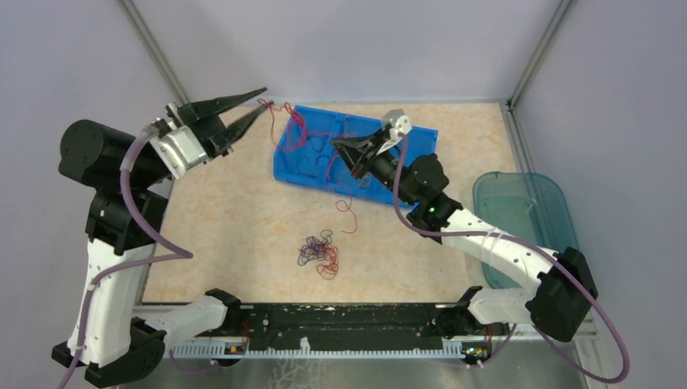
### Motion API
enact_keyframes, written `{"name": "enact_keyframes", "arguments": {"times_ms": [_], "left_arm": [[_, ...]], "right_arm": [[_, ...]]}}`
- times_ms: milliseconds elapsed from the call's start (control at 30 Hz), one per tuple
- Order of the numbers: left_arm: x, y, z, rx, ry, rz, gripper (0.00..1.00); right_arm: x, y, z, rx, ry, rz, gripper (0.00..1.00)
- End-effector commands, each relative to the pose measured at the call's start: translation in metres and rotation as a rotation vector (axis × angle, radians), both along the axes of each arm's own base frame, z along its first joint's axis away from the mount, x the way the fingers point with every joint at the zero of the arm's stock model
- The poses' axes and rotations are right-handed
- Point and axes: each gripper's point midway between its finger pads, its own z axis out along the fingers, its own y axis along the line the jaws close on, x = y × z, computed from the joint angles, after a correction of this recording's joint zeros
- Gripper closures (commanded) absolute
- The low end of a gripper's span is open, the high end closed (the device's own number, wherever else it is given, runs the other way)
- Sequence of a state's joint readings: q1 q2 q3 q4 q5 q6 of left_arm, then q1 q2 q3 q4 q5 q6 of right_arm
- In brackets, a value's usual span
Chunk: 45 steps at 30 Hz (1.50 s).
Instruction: Untangle the cables
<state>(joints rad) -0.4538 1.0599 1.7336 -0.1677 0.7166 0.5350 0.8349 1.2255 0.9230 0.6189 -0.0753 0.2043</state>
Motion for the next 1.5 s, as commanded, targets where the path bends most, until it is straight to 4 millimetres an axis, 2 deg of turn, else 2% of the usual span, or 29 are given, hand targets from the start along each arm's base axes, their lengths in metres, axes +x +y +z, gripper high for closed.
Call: {"name": "enact_keyframes", "arguments": {"times_ms": [0, 100, 167, 233, 367, 567, 833, 967, 1467], "left_arm": [[0.022, -0.014, -0.068, 0.069, 0.285, -0.030, 0.60], [0.018, -0.028, -0.133, 0.195, 0.482, -0.119, 0.23], [0.012, -0.033, -0.165, 0.261, 0.563, -0.164, 0.08], [0.006, -0.034, -0.184, 0.307, 0.587, -0.181, 0.04], [0.001, -0.029, -0.203, 0.354, 0.587, -0.169, 0.03], [-0.012, -0.018, -0.247, 0.494, 0.644, -0.162, 0.00], [-0.014, -0.011, -0.259, 0.509, 0.659, -0.123, 0.00], [-0.014, -0.009, -0.257, 0.510, 0.644, -0.116, 0.00], [-0.013, -0.007, -0.248, 0.499, 0.611, -0.098, 0.00]], "right_arm": [[0.012, -0.044, 0.046, 0.195, 0.018, -0.034, 1.00], [0.031, -0.074, 0.054, 0.249, 0.043, -0.107, 1.00], [0.043, -0.098, 0.058, 0.278, 0.059, -0.173, 1.00], [0.057, -0.126, 0.060, 0.306, 0.068, -0.243, 1.00], [0.077, -0.175, 0.061, 0.361, 0.086, -0.358, 1.00], [0.103, -0.217, 0.051, 0.373, 0.113, -0.471, 1.00], [0.127, -0.231, 0.043, 0.282, 0.097, -0.571, 1.00], [0.135, -0.236, 0.040, 0.250, 0.087, -0.618, 1.00], [0.155, -0.238, 0.022, 0.190, 0.092, -0.660, 1.00]]}}
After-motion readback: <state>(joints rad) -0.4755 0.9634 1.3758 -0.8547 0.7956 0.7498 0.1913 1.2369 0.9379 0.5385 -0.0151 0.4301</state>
